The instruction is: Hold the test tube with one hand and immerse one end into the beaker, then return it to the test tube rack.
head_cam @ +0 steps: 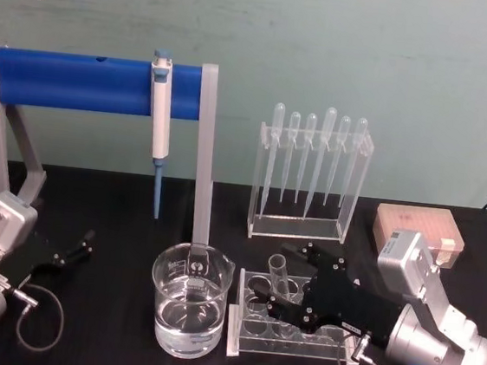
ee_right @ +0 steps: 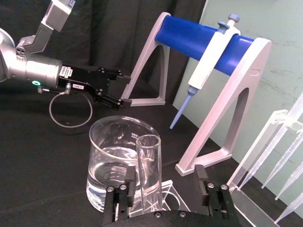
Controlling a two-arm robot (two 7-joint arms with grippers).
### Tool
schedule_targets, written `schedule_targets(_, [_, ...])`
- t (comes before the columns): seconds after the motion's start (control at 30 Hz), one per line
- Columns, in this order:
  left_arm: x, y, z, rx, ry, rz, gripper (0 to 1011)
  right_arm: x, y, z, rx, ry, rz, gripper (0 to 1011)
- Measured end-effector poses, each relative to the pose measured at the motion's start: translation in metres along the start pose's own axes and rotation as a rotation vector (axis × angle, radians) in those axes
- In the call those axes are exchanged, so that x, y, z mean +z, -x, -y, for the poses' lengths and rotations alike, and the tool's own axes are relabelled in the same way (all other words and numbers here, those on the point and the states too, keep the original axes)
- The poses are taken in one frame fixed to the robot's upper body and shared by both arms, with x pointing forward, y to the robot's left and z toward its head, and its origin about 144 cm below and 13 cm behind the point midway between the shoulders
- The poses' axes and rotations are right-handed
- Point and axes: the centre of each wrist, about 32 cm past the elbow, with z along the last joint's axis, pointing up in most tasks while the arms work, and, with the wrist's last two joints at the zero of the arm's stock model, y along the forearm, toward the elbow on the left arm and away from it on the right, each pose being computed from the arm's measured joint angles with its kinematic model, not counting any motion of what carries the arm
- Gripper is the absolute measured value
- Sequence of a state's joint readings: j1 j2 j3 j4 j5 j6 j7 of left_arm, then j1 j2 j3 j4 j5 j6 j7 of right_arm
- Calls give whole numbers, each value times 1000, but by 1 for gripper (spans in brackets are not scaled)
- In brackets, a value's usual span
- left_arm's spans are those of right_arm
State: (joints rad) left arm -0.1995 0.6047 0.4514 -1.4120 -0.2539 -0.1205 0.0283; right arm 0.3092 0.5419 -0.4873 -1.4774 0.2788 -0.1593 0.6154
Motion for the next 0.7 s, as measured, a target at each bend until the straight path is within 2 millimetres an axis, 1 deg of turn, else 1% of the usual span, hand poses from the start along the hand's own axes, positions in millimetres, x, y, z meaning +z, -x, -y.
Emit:
schedule_targets(0.03, [0,0,0,0,0,0,1000,0,0,0,0,0,0,787])
schedule_targets(0.1, [0,0,0,0,0,0,1000,0,1,-1,3,-2,0,707])
schedule_targets(0.17, [0,0,0,0,0,0,1000,0,2,-1,4,-2,0,664])
schedule_targets(0.27, [0,0,0,0,0,0,1000,1,3,-1,6,-2,-2,565])
schedule_targets(0.3, [0,0,0,0,0,0,1000,1,3,0,6,-2,-3,547])
schedule_targets(0.37, [0,0,0,0,0,0,1000,1,4,0,5,-3,-6,463])
schedule_targets(0.4, [0,0,0,0,0,0,1000,1,4,0,4,-4,-7,448])
schedule_targets(0.43, [0,0,0,0,0,0,1000,1,4,1,2,-6,-10,403])
schedule_targets(0.47, [0,0,0,0,0,0,1000,1,4,1,1,-7,-11,392])
schedule_targets(0.5, [0,0,0,0,0,0,1000,2,4,2,-1,-10,-14,321])
schedule_targets(0.63, [0,0,0,0,0,0,1000,3,4,4,-8,-20,-23,229])
schedule_targets(0.7, [0,0,0,0,0,0,1000,3,4,5,-13,-25,-30,225])
